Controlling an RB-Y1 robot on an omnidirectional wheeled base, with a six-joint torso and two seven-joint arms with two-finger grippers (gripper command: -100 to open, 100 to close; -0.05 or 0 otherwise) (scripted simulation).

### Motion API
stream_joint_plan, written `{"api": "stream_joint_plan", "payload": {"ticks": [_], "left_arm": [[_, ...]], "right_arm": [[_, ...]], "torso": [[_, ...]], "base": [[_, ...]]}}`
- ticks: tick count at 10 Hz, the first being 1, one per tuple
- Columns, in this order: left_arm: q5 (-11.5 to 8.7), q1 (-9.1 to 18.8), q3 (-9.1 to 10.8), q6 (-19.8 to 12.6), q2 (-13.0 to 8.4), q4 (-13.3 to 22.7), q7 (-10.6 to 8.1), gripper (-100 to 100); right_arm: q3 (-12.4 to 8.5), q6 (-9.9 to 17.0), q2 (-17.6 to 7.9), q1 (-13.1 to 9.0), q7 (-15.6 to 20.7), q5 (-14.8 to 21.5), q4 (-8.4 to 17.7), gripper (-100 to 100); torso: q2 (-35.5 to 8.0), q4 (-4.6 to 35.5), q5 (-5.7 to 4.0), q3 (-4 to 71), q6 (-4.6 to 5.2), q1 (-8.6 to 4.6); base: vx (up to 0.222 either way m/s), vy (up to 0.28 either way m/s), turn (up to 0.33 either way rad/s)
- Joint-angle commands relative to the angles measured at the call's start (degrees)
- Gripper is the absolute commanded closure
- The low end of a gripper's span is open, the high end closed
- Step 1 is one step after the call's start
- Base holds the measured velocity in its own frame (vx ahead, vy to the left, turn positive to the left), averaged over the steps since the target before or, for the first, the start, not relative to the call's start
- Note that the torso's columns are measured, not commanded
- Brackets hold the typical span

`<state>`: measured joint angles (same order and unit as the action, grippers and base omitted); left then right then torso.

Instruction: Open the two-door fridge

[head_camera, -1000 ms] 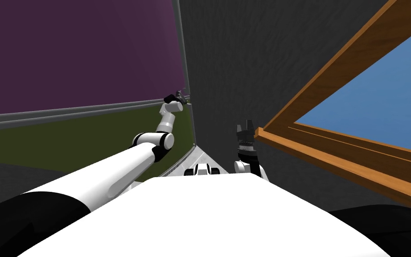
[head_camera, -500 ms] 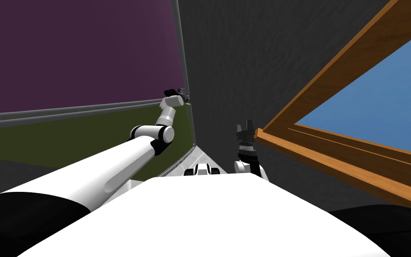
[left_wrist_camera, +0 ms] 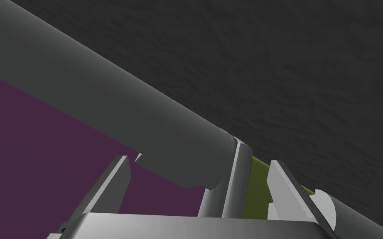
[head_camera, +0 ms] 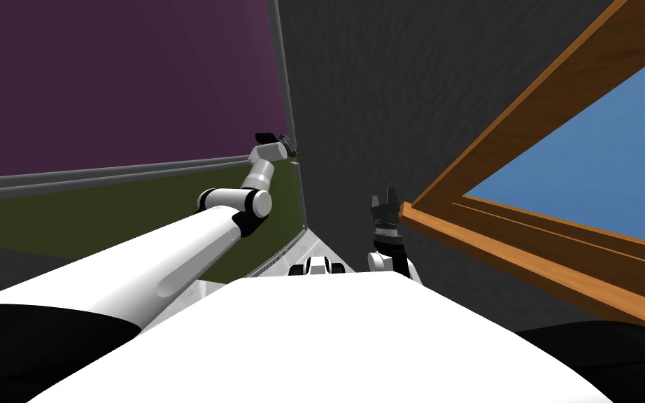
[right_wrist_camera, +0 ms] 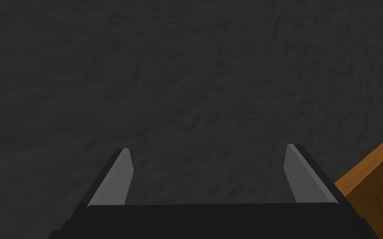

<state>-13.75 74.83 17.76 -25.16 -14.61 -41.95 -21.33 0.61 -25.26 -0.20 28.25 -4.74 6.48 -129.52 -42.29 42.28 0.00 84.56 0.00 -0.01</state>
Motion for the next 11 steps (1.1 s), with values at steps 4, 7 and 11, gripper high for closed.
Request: {"api": "stream_joint_plan", "payload": {"ticks": [4,7,11], "left_arm": [[-0.9,0.7,-0.88,-0.5,2.0,-0.5,0.41,100],[-1.9,1.2,-1.81,-0.9,4.3,-1.0,0.84,100],[-3.7,2.3,-3.68,-1.8,8.7,-1.9,1.70,100]], "right_arm": [[0.0,0.0,0.0,0.0,0.0,0.0,0.0,0],[0.0,0.0,0.0,0.0,0.0,0.0,0.0,0],[0.0,0.0,0.0,0.0,0.0,0.0,0.0,0]], "torso": [[-0.1,-0.1,-0.04,0.0,0.24,-0.03],[0.0,0.0,-0.11,0.0,0.07,-0.25],[-0.1,0.0,-0.06,-0.1,0.06,-0.14]], "base": [[-0.075,0.042,-0.043],[-0.230,0.096,-0.109],[-0.282,0.113,-0.144]]}}
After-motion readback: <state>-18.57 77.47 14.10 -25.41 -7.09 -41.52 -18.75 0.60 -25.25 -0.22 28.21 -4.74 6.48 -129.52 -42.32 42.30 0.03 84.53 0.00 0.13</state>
